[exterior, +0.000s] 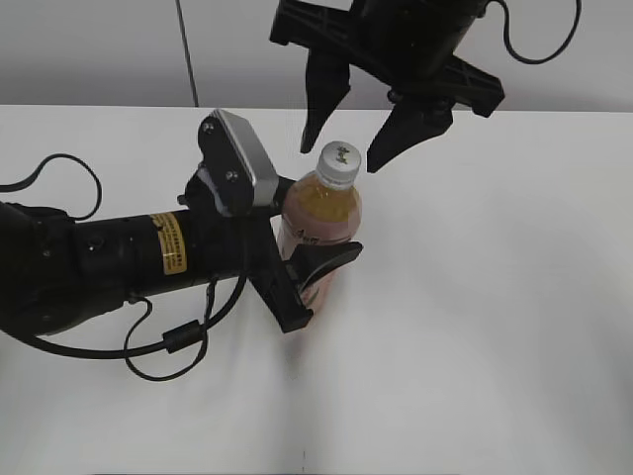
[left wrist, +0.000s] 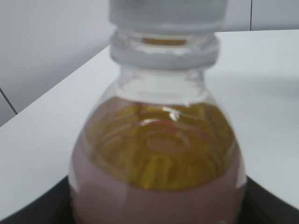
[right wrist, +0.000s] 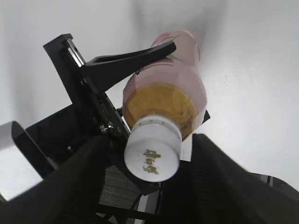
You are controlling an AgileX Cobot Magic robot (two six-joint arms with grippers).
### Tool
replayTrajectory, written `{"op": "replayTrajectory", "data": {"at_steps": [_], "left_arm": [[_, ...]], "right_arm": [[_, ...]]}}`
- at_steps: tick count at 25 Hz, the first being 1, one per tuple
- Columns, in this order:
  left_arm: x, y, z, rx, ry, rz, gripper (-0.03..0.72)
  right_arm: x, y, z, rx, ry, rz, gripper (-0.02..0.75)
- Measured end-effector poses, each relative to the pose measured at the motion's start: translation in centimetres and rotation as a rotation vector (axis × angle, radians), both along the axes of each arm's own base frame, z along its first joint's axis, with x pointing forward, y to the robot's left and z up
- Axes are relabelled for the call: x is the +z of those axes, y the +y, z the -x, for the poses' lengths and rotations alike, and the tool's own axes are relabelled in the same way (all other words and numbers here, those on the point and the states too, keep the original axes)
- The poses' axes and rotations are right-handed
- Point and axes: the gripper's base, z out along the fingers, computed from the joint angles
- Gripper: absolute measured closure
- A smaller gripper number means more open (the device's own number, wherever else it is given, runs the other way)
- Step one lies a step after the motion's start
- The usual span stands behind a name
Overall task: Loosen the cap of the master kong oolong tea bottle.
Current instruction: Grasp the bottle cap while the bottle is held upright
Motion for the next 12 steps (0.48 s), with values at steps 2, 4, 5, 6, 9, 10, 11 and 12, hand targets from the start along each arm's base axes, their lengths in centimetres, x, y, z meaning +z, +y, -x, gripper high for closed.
{"op": "replayTrajectory", "data": {"at_steps": [2,4,5,6,9,10,11,12], "left_arm": [[0.00,0.00,0.00,-0.001,-0.003,-0.002,0.251],[0.00,0.00,0.00,-0.001,-0.004,-0.002,0.251],[0.00,0.00,0.00,-0.002,-0.006,-0.003,0.251],[0.00,0.00,0.00,-0.002,-0.006,-0.004,0.251],[0.00,0.00,0.00,-0.002,-0.006,-0.004,0.251],[0.00,0.00,0.00,-0.002,-0.006,-0.004,0.251],[0.00,0.00,0.00,-0.002,-0.007,-0.004,0.251],[0.00,0.00,0.00,-0.002,-0.007,-0.004,0.251]], "right_arm": [[-0.04,0.01,-0.02,0.000,0.001,0.001,0.311],[-0.08,0.02,-0.03,0.001,0.001,0.001,0.333],[-0.08,0.03,-0.03,0.002,0.002,0.000,0.346],[-0.08,0.03,-0.03,0.003,0.001,0.001,0.358],[-0.21,0.07,-0.08,0.004,0.004,0.003,0.374],[-0.30,0.11,-0.11,0.004,0.007,0.003,0.375],[-0.42,0.17,-0.15,0.006,0.010,0.003,0.376],[-0.63,0.25,-0.22,0.008,0.016,0.003,0.377]]}}
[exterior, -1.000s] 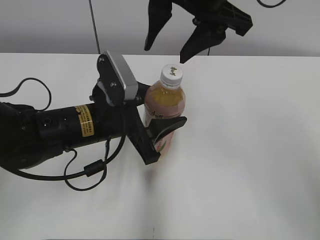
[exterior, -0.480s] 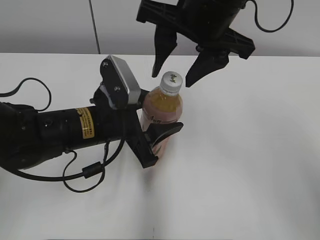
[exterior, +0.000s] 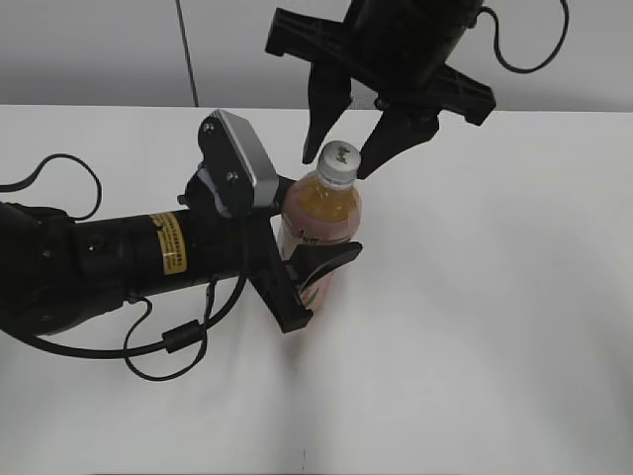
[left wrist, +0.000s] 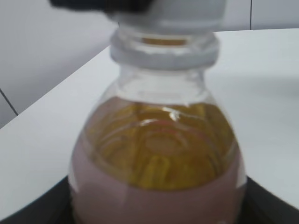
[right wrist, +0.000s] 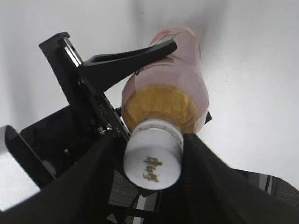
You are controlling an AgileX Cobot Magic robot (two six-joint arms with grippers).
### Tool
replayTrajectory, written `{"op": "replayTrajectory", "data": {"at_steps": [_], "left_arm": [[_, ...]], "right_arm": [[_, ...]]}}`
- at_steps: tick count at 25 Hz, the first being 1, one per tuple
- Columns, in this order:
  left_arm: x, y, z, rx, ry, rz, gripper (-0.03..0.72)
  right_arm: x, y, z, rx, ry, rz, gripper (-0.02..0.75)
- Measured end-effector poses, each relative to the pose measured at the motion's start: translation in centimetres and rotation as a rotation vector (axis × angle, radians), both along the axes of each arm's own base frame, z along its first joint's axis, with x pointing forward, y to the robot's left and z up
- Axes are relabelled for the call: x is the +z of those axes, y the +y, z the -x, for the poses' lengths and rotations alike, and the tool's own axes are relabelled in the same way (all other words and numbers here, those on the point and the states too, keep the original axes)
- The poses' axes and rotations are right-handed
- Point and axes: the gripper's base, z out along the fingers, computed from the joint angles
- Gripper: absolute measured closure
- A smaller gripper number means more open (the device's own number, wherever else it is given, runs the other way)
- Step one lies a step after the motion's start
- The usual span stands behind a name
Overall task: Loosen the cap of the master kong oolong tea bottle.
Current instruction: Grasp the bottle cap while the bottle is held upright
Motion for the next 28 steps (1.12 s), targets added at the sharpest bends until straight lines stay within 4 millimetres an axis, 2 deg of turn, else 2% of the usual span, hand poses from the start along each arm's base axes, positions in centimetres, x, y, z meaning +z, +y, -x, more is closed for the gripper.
{"op": "replayTrajectory", "data": {"at_steps": [4,7,10,17,22,28], "left_arm": [[-0.03,0.01,-0.01,0.002,0.002,-0.003,0.251],[-0.03,0.02,-0.03,0.005,0.003,-0.002,0.251],[-0.02,0.03,-0.03,0.005,0.002,-0.002,0.251],[-0.03,0.04,-0.05,0.007,0.002,-0.002,0.251],[-0.08,0.06,-0.06,0.009,0.004,-0.007,0.251],[-0.10,0.09,-0.09,0.012,0.006,-0.009,0.251]], "right_arm": [[-0.38,0.20,-0.09,0.012,0.012,-0.003,0.390],[-0.39,0.18,-0.09,0.030,0.005,0.001,0.446],[-0.40,0.15,-0.11,0.108,-0.031,0.011,0.456],[-0.52,-0.18,-0.33,0.524,-0.223,0.090,0.456],[-0.57,-0.36,-0.46,0.903,-0.379,0.149,0.456],[-0.59,-0.41,-0.49,1.247,-0.511,0.187,0.458]]}}
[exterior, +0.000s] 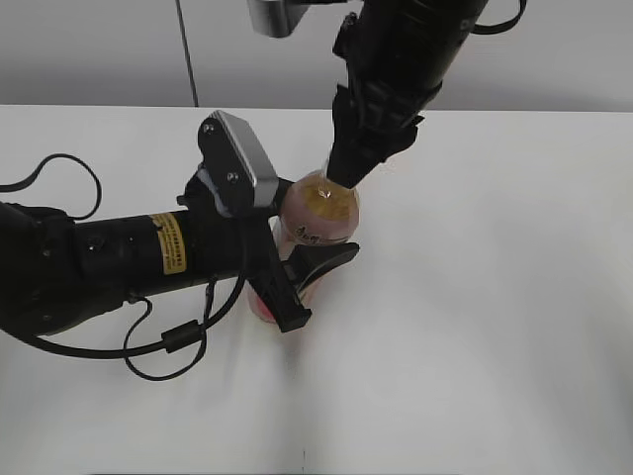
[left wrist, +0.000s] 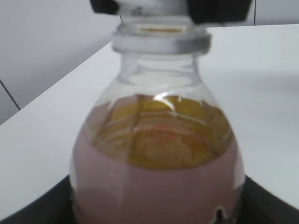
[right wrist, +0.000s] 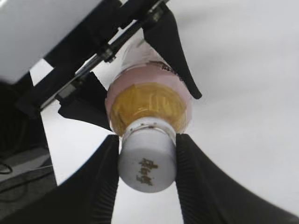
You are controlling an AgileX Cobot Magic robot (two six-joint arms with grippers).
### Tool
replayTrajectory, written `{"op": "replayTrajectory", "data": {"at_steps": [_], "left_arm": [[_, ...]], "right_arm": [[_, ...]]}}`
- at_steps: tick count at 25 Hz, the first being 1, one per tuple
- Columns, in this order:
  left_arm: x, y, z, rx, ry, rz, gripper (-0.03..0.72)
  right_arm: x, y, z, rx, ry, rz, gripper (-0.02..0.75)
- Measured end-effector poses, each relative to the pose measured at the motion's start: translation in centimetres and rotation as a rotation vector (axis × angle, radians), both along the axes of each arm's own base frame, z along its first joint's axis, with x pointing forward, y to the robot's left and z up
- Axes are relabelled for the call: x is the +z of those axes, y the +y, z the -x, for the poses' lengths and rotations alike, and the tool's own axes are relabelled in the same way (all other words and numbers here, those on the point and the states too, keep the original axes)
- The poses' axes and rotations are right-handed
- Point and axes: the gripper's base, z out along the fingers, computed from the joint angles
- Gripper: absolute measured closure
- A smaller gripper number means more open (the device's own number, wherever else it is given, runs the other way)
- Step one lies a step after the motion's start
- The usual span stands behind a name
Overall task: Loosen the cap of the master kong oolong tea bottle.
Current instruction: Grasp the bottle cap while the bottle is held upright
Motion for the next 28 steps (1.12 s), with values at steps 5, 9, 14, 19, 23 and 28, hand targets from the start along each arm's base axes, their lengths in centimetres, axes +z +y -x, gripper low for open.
{"op": "replayTrajectory", "data": {"at_steps": [5,9,14,19,23,28], "left_arm": [[0.0,0.0,-0.1,0.007,0.002,0.003,0.251],[0.0,0.0,-0.1,0.009,0.003,0.004,0.251],[0.0,0.1,-0.2,0.023,0.010,0.010,0.251],[0.1,0.4,-0.5,0.060,0.027,0.032,0.251],[0.1,0.4,-0.6,0.072,0.032,0.038,0.251],[0.4,0.4,-0.6,0.063,0.019,0.061,0.254]], "right_arm": [[0.0,0.1,-0.1,0.225,-0.092,0.019,0.458],[0.0,0.1,-0.1,0.463,-0.179,0.048,0.458],[0.1,0.1,-0.4,0.796,-0.329,0.096,0.458],[0.3,0.3,-0.9,1.008,-0.472,0.139,0.459],[0.2,0.3,-1.1,1.060,-0.512,0.170,0.460],[0.9,-0.1,-1.0,1.064,-0.540,0.195,0.463]]}}
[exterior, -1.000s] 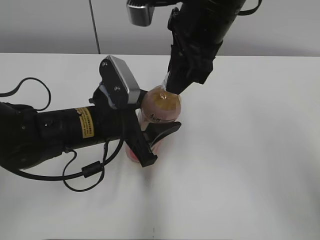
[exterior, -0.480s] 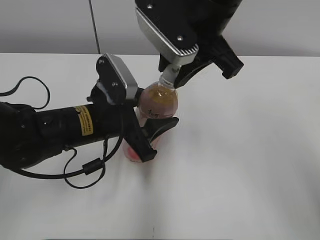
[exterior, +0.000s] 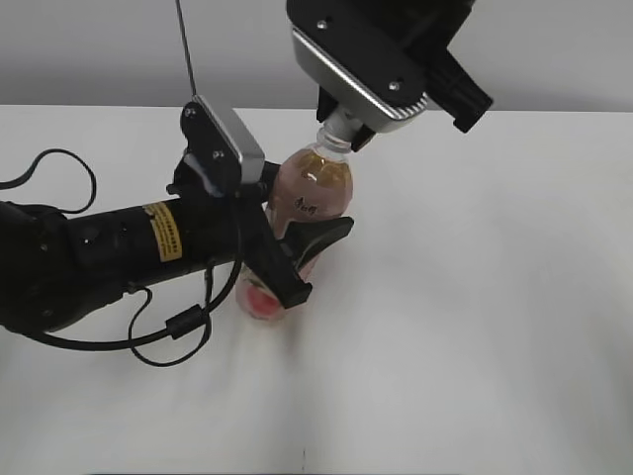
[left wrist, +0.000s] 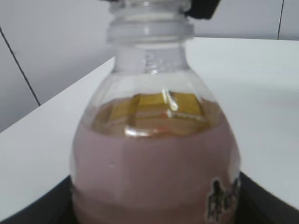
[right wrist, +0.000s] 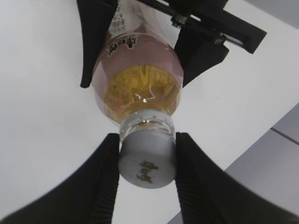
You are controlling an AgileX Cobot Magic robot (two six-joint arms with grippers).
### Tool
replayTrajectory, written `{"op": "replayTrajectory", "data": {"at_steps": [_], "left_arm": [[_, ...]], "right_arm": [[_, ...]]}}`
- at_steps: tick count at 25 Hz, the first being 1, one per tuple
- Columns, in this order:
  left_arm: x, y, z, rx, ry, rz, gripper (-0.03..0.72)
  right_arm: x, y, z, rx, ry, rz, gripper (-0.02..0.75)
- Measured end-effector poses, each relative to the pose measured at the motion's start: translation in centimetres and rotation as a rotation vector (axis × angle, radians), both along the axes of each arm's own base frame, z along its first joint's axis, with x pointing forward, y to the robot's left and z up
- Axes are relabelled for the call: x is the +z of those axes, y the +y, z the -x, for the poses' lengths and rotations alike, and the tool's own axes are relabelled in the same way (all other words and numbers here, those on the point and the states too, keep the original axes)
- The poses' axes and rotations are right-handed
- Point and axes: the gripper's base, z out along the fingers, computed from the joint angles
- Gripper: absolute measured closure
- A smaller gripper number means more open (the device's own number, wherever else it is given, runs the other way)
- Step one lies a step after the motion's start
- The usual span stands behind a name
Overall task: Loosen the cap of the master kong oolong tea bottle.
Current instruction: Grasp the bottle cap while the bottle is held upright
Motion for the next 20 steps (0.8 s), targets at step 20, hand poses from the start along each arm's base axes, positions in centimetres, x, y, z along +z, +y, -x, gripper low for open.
{"op": "replayTrajectory", "data": {"at_steps": [20], "left_arm": [[0.9,-0.8,0.8,-0.104,-0.083,0.064,0.256]], "right_arm": [[3.4,-1.1,1.5,-0.135,-0.014,-0.097,0.464]]}}
